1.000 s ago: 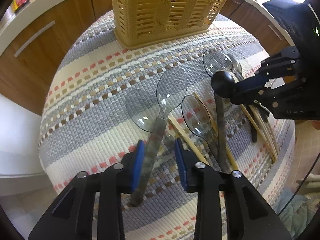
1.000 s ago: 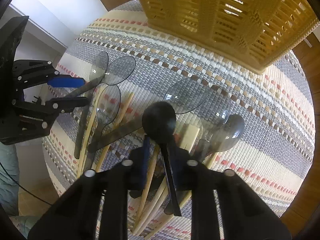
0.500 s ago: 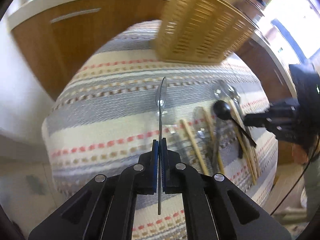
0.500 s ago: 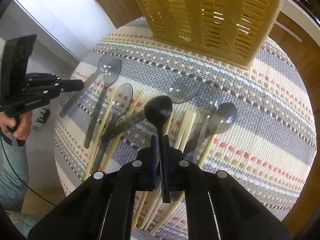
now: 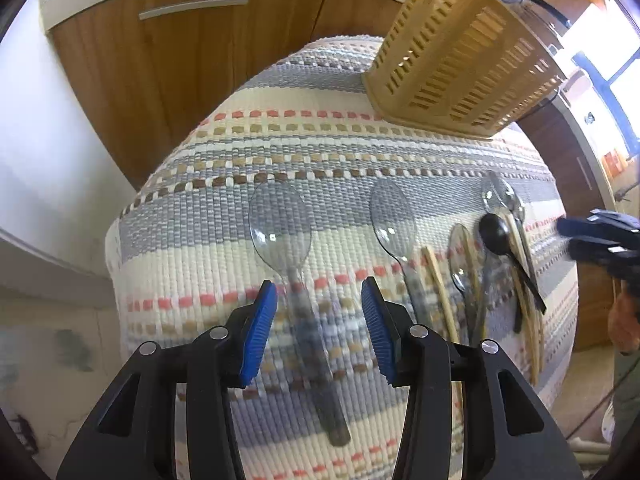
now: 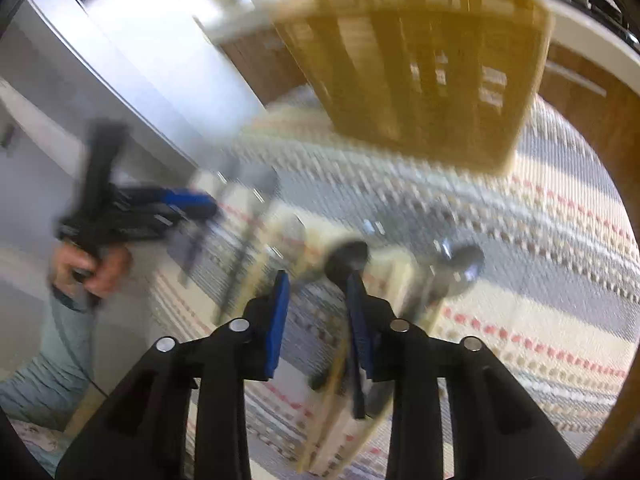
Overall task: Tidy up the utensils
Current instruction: 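Lift the black spoon with the right tool while the left tool grasps a clear spoon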
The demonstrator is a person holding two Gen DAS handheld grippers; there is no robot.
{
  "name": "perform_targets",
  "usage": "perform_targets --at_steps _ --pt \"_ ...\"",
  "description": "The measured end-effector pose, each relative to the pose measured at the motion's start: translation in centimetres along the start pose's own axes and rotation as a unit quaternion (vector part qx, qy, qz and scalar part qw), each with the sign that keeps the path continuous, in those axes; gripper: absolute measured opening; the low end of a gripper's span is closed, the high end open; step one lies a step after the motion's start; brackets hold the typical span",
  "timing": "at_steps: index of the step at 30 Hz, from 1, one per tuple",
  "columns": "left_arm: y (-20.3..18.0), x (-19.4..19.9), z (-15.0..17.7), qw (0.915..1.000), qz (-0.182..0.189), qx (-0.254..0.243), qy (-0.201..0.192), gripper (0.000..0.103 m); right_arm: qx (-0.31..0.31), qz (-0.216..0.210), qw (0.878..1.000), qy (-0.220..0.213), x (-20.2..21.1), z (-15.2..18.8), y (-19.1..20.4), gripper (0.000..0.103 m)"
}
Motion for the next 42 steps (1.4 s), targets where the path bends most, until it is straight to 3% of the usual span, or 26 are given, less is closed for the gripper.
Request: perform_targets --at_steps 2,4,7,12,19,22,24,27,29,30,36,42 --pt "-0.2 -0.4 -0.4 1.0000 0.002 0.004 0.003 0.043 0.015 -0.001 0.999 -0.039 1.4 -0.5 1.0 0.072" --pt "-0.4 -0.8 -0.6 1.0000 0.000 0.005 0.005 0.043 0.029 0.020 0.998 -0.043 1.6 -0.8 1.6 0.072" --pt "-1.3 -1.5 -1.5 0.9999 -0.004 0.006 0.008 0.043 0.012 0.084 0.996 0.016 -0.3 -0.9 1.2 0.071" --pt "-2.9 -2.2 -2.5 0.9993 -0.035 -0.010 0.007 0.045 -0.007 0.115 0.987 0.109 -4.6 -0.6 -0.2 0.051" --pt "-2.4 -1.7 -1.9 0.9983 -0.052 -0.027 -0.001 0.045 0.020 0.158 0.976 0.149 -8.0 -1.0 0.0 0.046" --pt "-3.1 -1.8 -2.0 0.9979 -0.057 -0.030 -0.001 0.045 0.027 0.168 0.971 0.168 -8.9 -0.9 0.3 0.026" --pt "-4.0 -1.9 -2.1 0.9971 -0.067 -0.037 0.000 0.044 0.030 0.179 0.968 0.171 -9.4 -0.8 0.5 0.006" --pt "-4.5 -1.9 -2.0 0.9930 -0.104 -0.056 -0.004 0.035 0.029 0.181 0.970 0.161 -9.2 -0.7 0.6 0.005" --pt "-4.7 -1.8 -1.9 0.9900 -0.128 -0.060 -0.009 0.013 0.027 0.176 0.972 0.151 -8.5 -0.4 0.7 0.005" --pt "-4.4 -1.6 -1.8 0.9901 -0.128 -0.055 -0.010 0.010 0.028 0.173 0.974 0.145 -8.0 -0.3 0.8 0.005" --pt "-2.4 0.9 -1.3 0.9971 -0.058 -0.008 -0.048 0.010 0.032 0.152 0.983 0.100 -3.8 0.9 2.2 0.005" --pt "-1.9 7.5 -1.7 0.9902 -0.007 0.019 -0.138 0.010 0.064 0.119 0.991 0.010 3.2 1.4 5.1 0.005"
Point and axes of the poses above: each gripper's, at about its wrist camera, not at the fingertips, and x roughly against the way its jaws point, y to its left, z to its underside, the point moved 2 cm from there along -x, roughly the way its jaws point, and after that the axes turned 13 degrees about -z, right-handed, at the moved point
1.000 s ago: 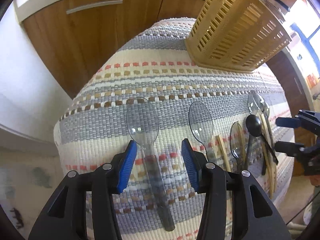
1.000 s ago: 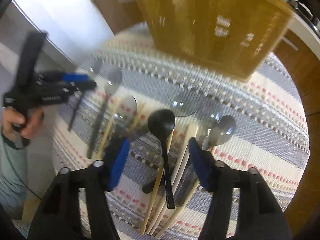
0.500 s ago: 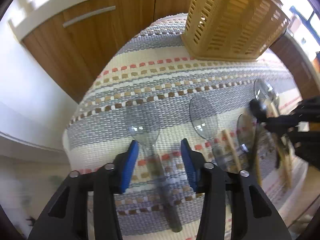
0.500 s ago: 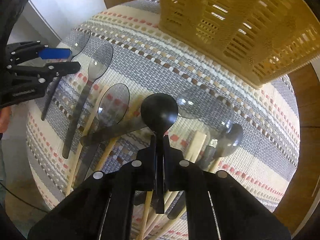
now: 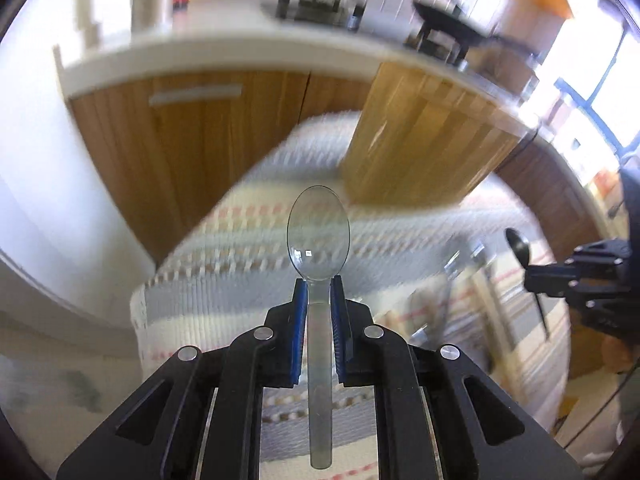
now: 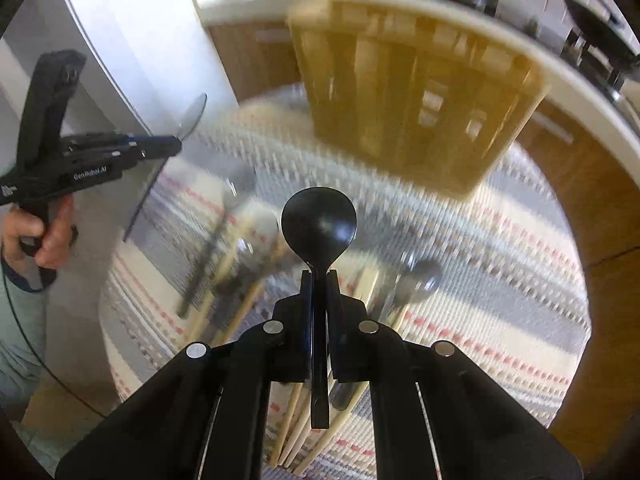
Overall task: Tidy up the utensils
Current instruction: 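Lift the black spoon with the right tool while the left tool grasps a clear spoon, then lower both held spoons into the yellow caddy and open both tools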
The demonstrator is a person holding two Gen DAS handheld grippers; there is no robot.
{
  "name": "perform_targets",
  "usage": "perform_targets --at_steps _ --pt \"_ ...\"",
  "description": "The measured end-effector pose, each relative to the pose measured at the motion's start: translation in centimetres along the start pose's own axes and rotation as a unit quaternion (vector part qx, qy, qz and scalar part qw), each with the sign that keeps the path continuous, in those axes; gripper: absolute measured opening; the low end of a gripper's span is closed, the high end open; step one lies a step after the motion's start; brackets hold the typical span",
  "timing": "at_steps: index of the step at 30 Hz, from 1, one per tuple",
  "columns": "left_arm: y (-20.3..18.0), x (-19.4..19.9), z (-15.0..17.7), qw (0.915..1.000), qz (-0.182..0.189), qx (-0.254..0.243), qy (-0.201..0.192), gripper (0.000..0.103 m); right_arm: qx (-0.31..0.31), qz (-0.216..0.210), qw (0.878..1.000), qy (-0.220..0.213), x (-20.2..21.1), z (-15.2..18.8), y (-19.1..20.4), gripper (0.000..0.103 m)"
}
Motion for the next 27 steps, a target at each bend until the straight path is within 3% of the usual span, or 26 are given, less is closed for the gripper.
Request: perform_targets --at_steps 4,6,8,12,18,27 --pt "-2.0 4.8 -3.2 0.9950 0.034 0.018 -0.092 0.010 0.018 -0.006 0.994 -0.105 5.1 -2.3 0.7 0.005" --pt "-3.1 6.7 -5.0 0.9890 0.041 0.023 -0.140 0.010 0.026 -0.005 0.985 -0.172 8.2 -3.4 1.0 0.005" --pt "-4.2 8.5 -6.9 0.9796 0.039 0.028 -0.195 0.010 0.021 -0.009 0.975 -0.222 10.2 -4.8 0.5 0.005" --pt "-6.2 9.6 -10.1 0.9611 0.056 0.048 -0.266 0.010 0.016 0.005 0.948 -0.317 12.9 -7.4 -0.8 0.005" --pt "-9.0 7.1 -13.5 0.9406 0.068 0.072 -0.325 0.010 0.001 0.040 0.928 -0.371 12.6 -11.4 -5.0 0.005" --pt "-9.7 -0.4 -15.1 0.9410 0.036 0.077 -0.328 0.010 -0.024 0.061 0.926 -0.372 6.2 -12.7 -10.8 0.005"
Point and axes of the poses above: each gripper's, at about its wrist camera, not at the fingertips, and x roughly against the way its jaws point, y to its left, z to its underside, the point moved 2 cm from there along -x, roughly the way its jaws point, and after that the axes turned 13 degrees about -z, right-handed, at the moved point
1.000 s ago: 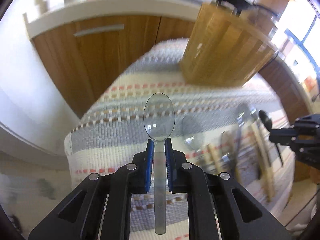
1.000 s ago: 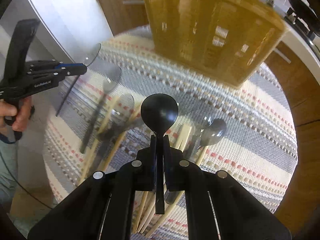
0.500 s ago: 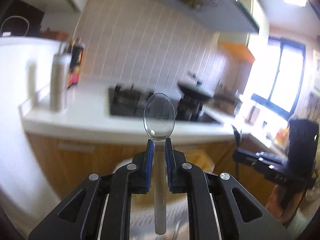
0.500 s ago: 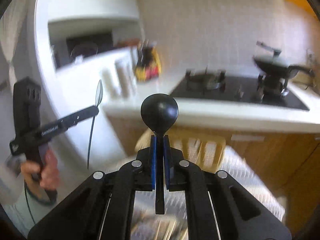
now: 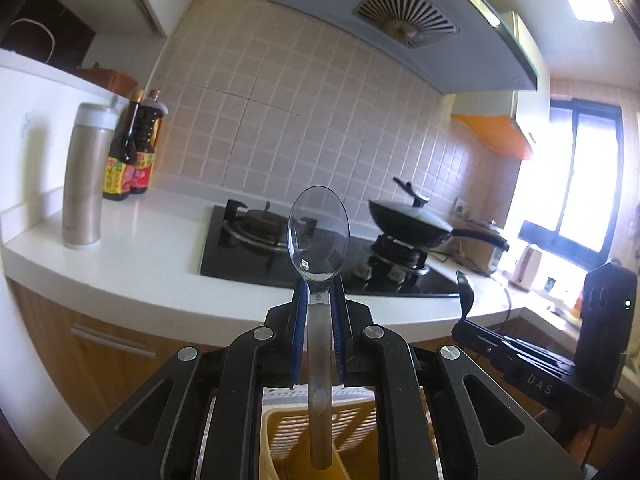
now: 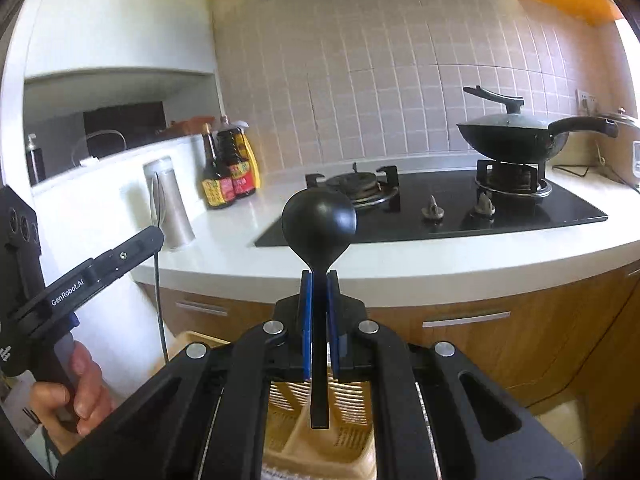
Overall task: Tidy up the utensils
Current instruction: 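Lower both held spoons into the yellow caddy and open both tools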
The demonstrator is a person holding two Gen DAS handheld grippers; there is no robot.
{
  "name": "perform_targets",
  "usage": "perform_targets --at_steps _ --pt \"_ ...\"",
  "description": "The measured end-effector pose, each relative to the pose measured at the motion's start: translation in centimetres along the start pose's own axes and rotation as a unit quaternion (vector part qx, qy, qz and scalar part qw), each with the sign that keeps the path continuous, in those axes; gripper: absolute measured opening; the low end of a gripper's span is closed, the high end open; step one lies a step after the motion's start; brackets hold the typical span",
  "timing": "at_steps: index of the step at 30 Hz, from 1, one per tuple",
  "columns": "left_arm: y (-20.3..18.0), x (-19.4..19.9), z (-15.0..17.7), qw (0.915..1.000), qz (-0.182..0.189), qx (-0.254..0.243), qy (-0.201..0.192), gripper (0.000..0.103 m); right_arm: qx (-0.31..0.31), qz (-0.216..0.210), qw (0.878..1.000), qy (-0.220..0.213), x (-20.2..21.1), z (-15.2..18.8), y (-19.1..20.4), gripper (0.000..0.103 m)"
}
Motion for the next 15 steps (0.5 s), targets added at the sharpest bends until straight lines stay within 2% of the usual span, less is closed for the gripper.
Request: perform_targets --at_steps 9,12,15 --pt "0.6 -1.6 2.1 0.9991 -0.030 -0.020 -0.020 0.011 0.042 0.030 0.998 -0.031 -1.1 2.2 -0.5 0.005" --pt "0.8 -1.4 2.4 0.9991 -0.029 -0.024 -0.019 0.012 0.038 0.020 0.999 -0.026 -0.8 2.7 -0.7 0.006" --pt "1.0 -0.9 2.7 0.9990 -0.029 -0.029 -0.018 0.022 0.037 0.012 0.999 -0.014 -0.4 3.1 -0.7 0.011"
Point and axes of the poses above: each gripper's, at about its wrist camera, not at the fingertips, and x roughly against the way its jaws point, y to its left, z to its underside, the point moved 2 cm from there along -x, roughly the way its jaws point, and after that the axes turned 13 degrees about -z, right-handed, at the moved point
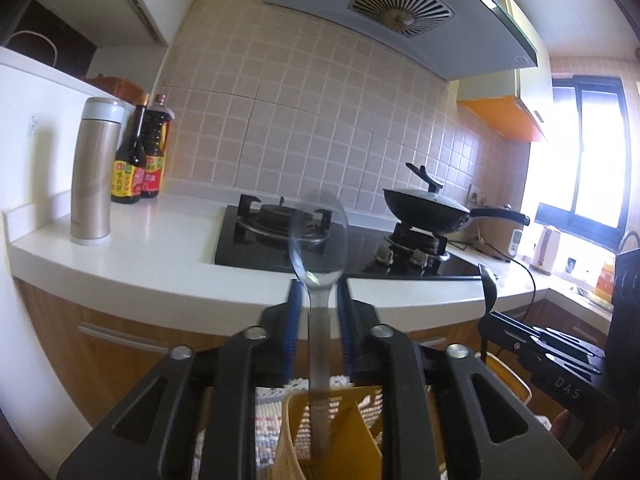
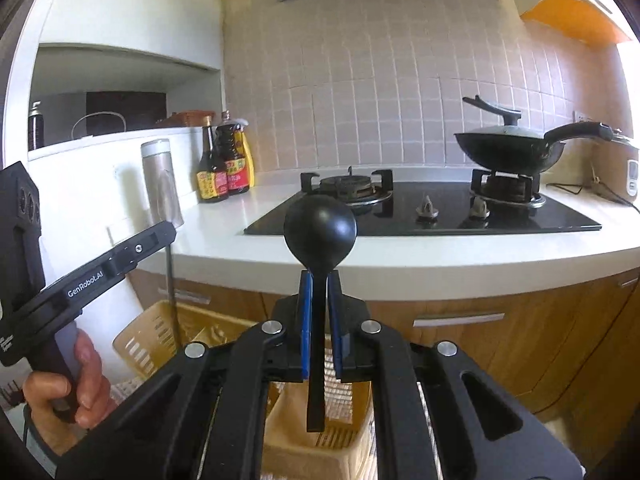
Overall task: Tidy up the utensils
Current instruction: 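Lower both held spoons into the yellow caddy and open both tools, then grasp a clear spoon with the right tool while the left tool grasps another clear spoon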
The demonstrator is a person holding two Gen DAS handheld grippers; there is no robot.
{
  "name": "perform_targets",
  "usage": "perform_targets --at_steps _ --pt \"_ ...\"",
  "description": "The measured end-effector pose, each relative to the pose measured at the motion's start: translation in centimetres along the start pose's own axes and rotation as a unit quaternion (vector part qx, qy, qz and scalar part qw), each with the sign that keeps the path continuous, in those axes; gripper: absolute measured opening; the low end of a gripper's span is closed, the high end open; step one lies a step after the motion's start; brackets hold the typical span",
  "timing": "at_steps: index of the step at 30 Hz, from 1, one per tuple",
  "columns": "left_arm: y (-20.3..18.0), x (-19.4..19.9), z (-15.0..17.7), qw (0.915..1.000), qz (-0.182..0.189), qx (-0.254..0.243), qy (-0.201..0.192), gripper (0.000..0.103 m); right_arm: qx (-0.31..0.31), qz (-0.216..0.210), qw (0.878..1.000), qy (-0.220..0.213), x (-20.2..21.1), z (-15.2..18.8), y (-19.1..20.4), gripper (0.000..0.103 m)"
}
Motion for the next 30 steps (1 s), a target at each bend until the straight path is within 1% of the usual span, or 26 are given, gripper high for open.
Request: perform_targets --at_steps 1,2,3,5,7,10,13,16,17,20,22,26,27,29,30 --pt "0.1 0.3 0.0 1.0000 -0.001 -0.001 0.000 0.028 0.000 0.000 1.000 0.002 0.2 0.1 0.1 0.014" --pt "0.1 0.6 0.0 1.0000 0.000 -0.002 0.001 0.036 -0.002 0.000 1.000 0.005 0.5 0.3 0.1 0.023" --pt "0.2 1.0 0.1 1.0000 0.002 -0.002 0.001 0.038 -0.005 -0.001 1.000 0.006 0.8 0.4 0.0 0.040" --pt "0.5 1.8 0.0 1.0000 0.004 -0.003 0.001 0.044 -0.016 0.002 1.000 0.000 2.0 0.6 -0.1 0.066" --pt "0.6 2.6 -0.1 1.0000 0.005 -0.008 0.003 0.045 -0.017 0.004 1.000 -0.011 3.4 0.7 0.1 0.066" --pt "1.0 4.5 -0.4 0.9999 0.006 -0.014 0.007 0.048 -0.030 0.002 1.000 0.001 5.1 0.6 0.4 0.066" --pt "1.6 6.6 -0.9 0.9996 0.017 -0.016 0.017 0.051 -0.033 0.000 0.999 0.028 6.9 0.2 1.2 0.066" --pt "2.0 8.9 -1.6 0.9994 0.021 -0.019 0.021 0.052 -0.031 0.016 0.998 0.058 8.5 -0.1 2.3 0.066" --pt "2.1 9.4 -1.8 0.9991 0.023 -0.021 0.029 0.055 -0.036 0.014 0.997 0.069 8.8 -0.1 2.5 0.066" --pt "2.2 11.0 -2.0 0.9968 0.041 -0.030 0.061 0.056 -0.058 0.012 0.992 0.110 9.8 0.1 3.1 0.066" --pt "2.0 12.0 -1.6 0.9945 0.043 -0.048 0.083 0.056 -0.071 0.014 0.988 0.138 10.2 0.6 3.5 0.066" --pt "1.5 13.0 0.1 0.9865 0.031 -0.095 0.130 0.056 -0.103 0.009 0.973 0.205 10.7 2.2 3.9 0.066" --pt "1.5 13.1 0.7 0.9834 0.024 -0.106 0.146 0.056 -0.109 0.010 0.970 0.218 10.8 2.7 3.9 0.066" --pt "1.8 13.1 1.9 0.9776 0.011 -0.119 0.173 0.056 -0.125 0.008 0.958 0.257 10.6 4.2 4.0 0.066" --pt "2.0 12.9 2.7 0.9734 0.004 -0.126 0.191 0.056 -0.130 0.007 0.954 0.268 10.5 4.7 3.9 0.066"
Point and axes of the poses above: each gripper's, at about its wrist camera, not at the fingertips, and x roughly against the way its jaws point, y to its left, z to its underside, the point moved 2 cm from there along -x, roughly the way its jaws point, and after that the axes turned 13 degrees about -z, right-handed, at the moved point
